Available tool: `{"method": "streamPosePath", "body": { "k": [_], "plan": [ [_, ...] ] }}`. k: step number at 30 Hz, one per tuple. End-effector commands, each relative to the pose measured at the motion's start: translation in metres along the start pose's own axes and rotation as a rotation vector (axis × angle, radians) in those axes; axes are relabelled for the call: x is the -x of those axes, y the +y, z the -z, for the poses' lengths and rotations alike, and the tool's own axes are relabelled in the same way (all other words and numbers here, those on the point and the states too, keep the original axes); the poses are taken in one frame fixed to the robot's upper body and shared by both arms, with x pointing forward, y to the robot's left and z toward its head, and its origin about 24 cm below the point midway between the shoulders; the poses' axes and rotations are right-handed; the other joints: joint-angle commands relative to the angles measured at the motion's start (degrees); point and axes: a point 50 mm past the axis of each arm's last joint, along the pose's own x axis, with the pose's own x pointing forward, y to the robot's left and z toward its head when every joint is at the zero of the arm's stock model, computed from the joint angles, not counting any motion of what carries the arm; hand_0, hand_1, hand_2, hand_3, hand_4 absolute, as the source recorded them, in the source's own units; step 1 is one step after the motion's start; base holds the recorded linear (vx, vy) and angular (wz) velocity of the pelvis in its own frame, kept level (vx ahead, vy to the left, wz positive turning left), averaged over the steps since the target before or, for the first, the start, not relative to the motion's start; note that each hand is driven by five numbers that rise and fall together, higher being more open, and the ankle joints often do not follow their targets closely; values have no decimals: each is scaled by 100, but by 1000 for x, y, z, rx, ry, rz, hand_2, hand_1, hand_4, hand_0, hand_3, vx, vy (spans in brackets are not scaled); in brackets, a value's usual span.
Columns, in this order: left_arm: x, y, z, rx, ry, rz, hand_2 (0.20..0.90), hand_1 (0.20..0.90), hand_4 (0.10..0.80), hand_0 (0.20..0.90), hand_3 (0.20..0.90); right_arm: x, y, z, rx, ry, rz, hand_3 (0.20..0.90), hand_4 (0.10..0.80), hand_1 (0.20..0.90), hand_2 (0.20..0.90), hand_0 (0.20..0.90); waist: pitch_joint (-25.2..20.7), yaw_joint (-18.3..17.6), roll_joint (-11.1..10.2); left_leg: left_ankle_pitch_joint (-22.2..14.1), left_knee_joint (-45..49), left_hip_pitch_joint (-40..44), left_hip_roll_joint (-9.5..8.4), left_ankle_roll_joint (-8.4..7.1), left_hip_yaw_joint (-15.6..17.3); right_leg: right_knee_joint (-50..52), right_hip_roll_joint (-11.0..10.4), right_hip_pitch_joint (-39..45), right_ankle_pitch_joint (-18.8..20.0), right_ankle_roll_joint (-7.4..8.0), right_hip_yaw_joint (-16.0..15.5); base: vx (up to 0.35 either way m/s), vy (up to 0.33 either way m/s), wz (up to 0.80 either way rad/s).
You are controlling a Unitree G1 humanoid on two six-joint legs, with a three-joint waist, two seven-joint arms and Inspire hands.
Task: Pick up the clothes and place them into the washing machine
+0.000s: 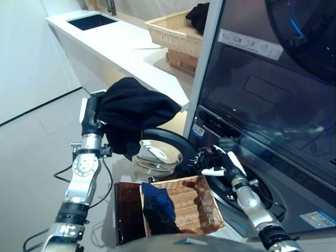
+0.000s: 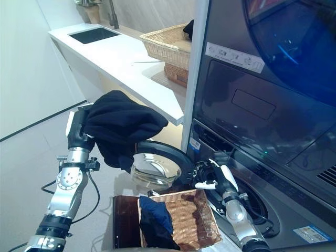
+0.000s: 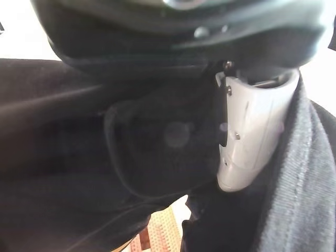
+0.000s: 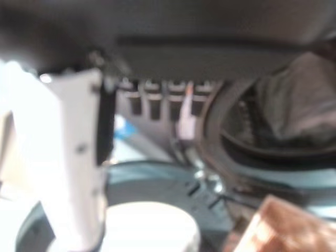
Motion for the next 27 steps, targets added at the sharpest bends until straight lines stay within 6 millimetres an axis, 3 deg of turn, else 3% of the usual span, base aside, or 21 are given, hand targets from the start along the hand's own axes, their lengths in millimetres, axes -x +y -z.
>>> {"method": "streamPosePath", "body": {
  "k": [1, 8, 18, 27],
  "plan": [
    [-32, -3, -67, 57, -369, 3, 200, 200, 300, 200, 200, -17, -31, -45, -35, -214, 125, 900, 800, 900, 900, 900, -400, 86, -143, -439, 67, 218, -27, -327, 182, 217, 135, -63, -179, -14, -240, 0, 0, 0],
    [-25, -5, -50, 50, -293, 30, 200, 200, 300, 200, 200, -16, -34, -59, -160, -285, 145, 900, 800, 900, 900, 900, -388, 90, -134, -435, 77, 206, -31, -316, 183, 225, 130, -69, -182, -7, -236, 0, 0, 0],
    [-19, -21, -40, 196, -251, 80, 200, 200, 300, 200, 200, -26, -1, -81, -425, -334, 2, 900, 800, 900, 900, 900, -377, 145, -130, -425, 80, 217, -34, -320, 202, 220, 127, -51, -169, -14, -226, 0, 0, 0],
    [-17, -14, -23, 44, -169, 68, 200, 200, 300, 200, 200, -27, -11, -116, -284, -479, 6, 900, 800, 900, 900, 900, -381, 164, -108, -423, 79, 223, -36, -319, 199, 226, 107, -47, -183, -9, -252, 1, 0, 1]
  ]
}}
